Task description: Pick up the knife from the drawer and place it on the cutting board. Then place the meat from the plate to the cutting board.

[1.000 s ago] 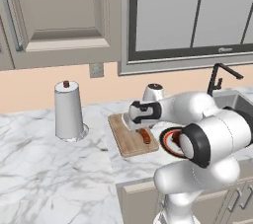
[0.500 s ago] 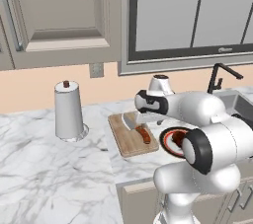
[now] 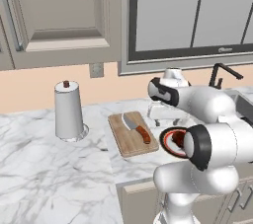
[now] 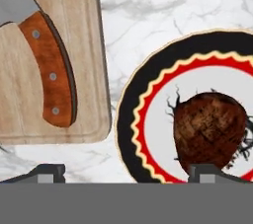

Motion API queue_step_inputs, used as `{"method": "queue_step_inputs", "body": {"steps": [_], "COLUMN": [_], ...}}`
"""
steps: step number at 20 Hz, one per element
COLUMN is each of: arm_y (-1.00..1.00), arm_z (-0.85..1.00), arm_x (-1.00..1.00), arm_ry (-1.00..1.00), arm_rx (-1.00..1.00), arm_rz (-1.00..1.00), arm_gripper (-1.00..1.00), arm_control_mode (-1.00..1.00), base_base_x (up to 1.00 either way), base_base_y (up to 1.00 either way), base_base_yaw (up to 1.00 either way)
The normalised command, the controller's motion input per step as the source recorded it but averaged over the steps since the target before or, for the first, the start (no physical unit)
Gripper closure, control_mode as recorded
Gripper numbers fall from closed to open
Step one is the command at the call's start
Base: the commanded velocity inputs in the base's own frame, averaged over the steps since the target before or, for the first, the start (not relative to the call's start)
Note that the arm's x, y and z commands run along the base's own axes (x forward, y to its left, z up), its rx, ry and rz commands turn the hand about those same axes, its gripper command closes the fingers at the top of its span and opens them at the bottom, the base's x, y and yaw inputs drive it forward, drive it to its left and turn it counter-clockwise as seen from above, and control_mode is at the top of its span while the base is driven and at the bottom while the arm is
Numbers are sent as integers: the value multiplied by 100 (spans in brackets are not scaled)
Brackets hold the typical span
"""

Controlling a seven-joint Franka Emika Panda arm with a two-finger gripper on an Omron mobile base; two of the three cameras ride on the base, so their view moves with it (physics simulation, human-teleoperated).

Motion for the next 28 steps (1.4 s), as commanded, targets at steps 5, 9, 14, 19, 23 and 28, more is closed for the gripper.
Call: {"method": "queue_step_inputs", "body": {"steps": [5,9,14,19,23,28], "arm_y": [-22,-5,-9,-18,-10,-16], "arm_z": [-1,-3,28,0,-3,-8], "arm_x": [-46,-76,-38,-5,0,0], "arm_ry": [7,0,0,0,0,0], "arm_rx": [-2,-3,-2,0,0,0], "arm_rz": [-4,0,0,4,10,11], "arm_gripper": [-100,-100,-100,-100,-100,-100], "arm_control_mode": [-100,-100,-100,-100,-100,-100], "base_base_x": [0,0,0,0,0,0], "base_base_y": [0,0,0,0,0,0], "base_base_yaw": [0,0,0,0,0,0]}}
